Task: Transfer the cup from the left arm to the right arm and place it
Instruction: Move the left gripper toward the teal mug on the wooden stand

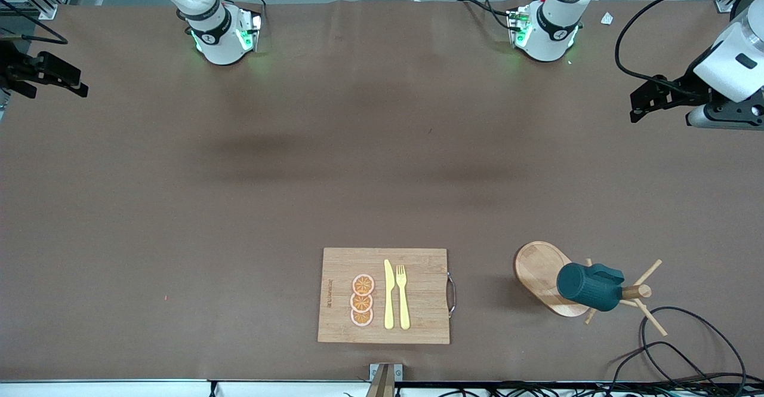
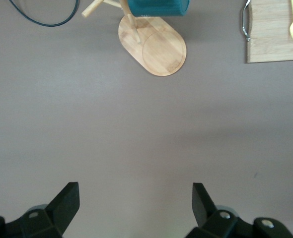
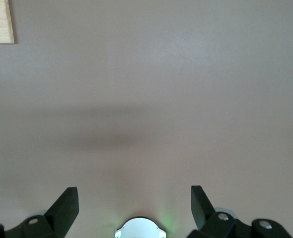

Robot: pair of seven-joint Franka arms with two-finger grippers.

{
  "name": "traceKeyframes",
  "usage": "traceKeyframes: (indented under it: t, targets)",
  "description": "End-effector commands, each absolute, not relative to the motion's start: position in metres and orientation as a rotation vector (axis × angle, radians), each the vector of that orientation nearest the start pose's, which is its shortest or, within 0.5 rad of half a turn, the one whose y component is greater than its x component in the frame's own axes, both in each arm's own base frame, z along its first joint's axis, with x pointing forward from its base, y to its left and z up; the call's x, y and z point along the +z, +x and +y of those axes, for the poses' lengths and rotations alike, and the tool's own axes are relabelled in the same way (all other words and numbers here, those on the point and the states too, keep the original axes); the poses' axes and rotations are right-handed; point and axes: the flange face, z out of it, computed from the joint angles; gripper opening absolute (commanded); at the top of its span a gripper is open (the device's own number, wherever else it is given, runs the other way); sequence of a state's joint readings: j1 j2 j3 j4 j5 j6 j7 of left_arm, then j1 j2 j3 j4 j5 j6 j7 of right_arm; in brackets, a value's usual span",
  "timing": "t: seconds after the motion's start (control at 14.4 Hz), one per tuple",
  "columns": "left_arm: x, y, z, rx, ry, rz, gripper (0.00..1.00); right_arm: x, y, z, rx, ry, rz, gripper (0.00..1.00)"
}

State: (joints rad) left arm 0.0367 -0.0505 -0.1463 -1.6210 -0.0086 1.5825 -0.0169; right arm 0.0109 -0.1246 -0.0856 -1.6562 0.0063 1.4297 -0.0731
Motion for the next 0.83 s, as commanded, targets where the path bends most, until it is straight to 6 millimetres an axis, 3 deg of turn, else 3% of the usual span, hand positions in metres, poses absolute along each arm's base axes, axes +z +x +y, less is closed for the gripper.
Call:
traceKeyframes:
  t: [0.0,0.14,0.35,0.69,0.76]
  targets:
    - [0.639,0.536,-0.063,-0.011,-3.179,0.170,1.00,0.641,0.490,-0.040,0.148,-3.121,-0.012,1.00]
    - [0.642,0.537,-0.056,-0.021,-3.181,0.146,1.00,0.642,0.490,-0.040,0.145,-3.121,-0.012,1.00]
    - [0.648,0.559,-0.042,-0.059,-3.188,0.115,1.00,0.642,0.490,-0.040,0.145,-3.121,-0.012,1.00]
    - [0.627,0.580,-0.007,-0.021,-3.220,-0.048,1.00,0.641,0.490,-0.040,0.148,-3.121,-0.012,1.00]
    - [0.627,0.585,-0.008,-0.024,-3.245,-0.081,1.00,0.641,0.490,-0.040,0.148,-3.122,-0.011,1.00]
